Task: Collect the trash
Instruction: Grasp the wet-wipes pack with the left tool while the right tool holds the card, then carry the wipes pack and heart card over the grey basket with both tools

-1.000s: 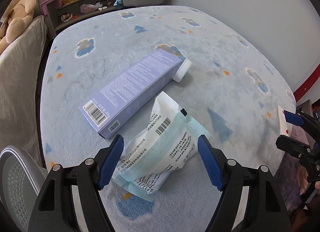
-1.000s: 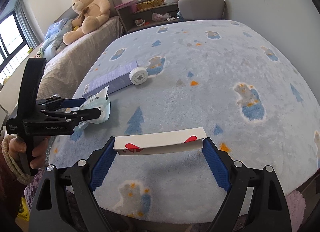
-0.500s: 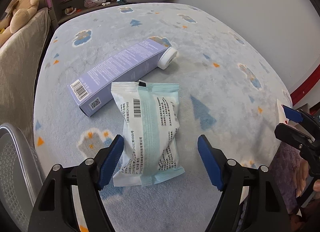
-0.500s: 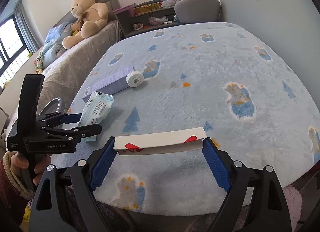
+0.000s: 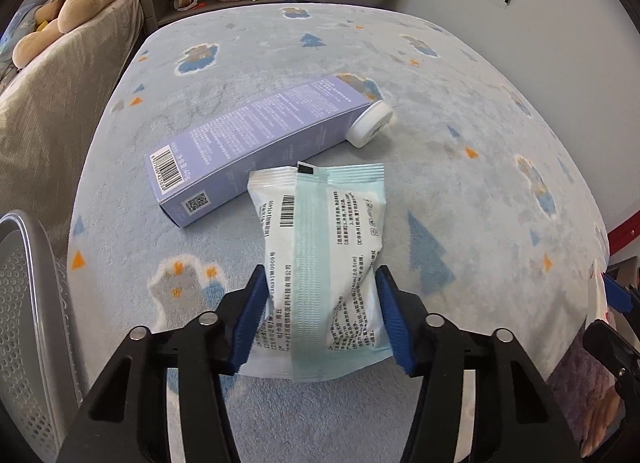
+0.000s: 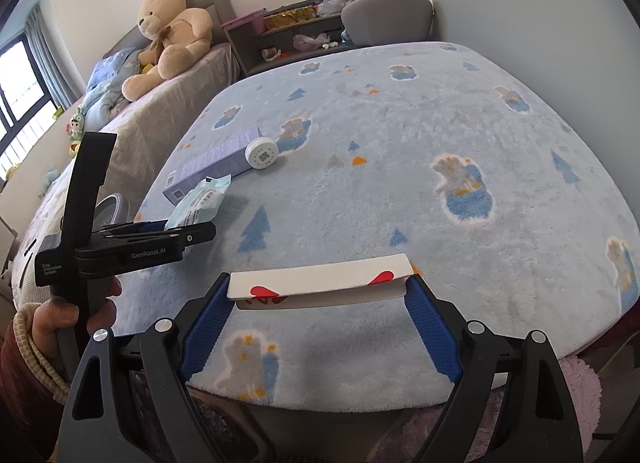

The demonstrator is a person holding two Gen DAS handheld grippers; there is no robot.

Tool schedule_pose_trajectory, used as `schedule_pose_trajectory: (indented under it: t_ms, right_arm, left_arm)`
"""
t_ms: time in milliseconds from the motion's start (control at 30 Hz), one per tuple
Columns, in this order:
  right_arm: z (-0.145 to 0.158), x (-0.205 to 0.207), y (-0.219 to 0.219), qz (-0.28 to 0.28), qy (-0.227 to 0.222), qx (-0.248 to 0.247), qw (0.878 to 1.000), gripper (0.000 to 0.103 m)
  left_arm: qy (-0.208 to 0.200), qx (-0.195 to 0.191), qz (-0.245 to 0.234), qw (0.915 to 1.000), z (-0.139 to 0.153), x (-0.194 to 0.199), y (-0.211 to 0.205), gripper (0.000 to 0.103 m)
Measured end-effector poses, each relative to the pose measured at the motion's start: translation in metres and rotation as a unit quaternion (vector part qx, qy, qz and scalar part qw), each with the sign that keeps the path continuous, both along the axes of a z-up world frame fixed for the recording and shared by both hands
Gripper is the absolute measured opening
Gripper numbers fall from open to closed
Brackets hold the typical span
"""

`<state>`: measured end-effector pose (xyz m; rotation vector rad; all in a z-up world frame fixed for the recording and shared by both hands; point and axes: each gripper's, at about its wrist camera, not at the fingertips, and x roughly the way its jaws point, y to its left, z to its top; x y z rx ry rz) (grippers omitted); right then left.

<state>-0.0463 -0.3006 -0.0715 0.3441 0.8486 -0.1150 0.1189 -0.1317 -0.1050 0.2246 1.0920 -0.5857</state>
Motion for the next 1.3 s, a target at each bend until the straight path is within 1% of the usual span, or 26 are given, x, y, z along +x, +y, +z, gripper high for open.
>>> schedule_pose_trajectory:
  t_ms: [133, 300, 467, 800, 1033, 1300]
  right_arm:
    - [0.002, -0.005, 0.000, -0.002, -0.001, 0.000, 1.000, 0.084]
    - [0.006, -0.009, 0.002, -0.002, -0.004, -0.002, 1.000, 0.084]
    - [0.010, -0.010, 0.009, 0.006, -0.007, -0.004, 1.000, 0.084]
    - [0.020, -0.011, 0.029, 0.022, -0.015, -0.008, 1.000, 0.084]
    - [0.027, -0.006, 0.050, 0.039, -0.020, -0.014, 0.999, 0.084]
    - [0.034, 0.004, 0.076, 0.061, -0.027, -0.018, 0.998, 0.084]
  left_arm:
    - [-0.011, 0.000, 0.010, 0.9999, 0.001, -0.007, 0.002, 0.050]
    - [-0.004, -0.012, 0.015, 0.9998, 0.004, -0.022, 0.010, 0.049]
    - [-0.011, -0.020, 0.019, 0.9996, 0.013, -0.039, 0.023, 0.049]
    - [-0.052, -0.028, 0.024, 0.9980, 0.042, -0.070, 0.053, 0.049]
    - [-0.078, -0.037, 0.029, 0.9958, 0.062, -0.083, 0.074, 0.049]
    - [-0.089, -0.044, 0.045, 0.9941, 0.068, -0.084, 0.099, 0.049]
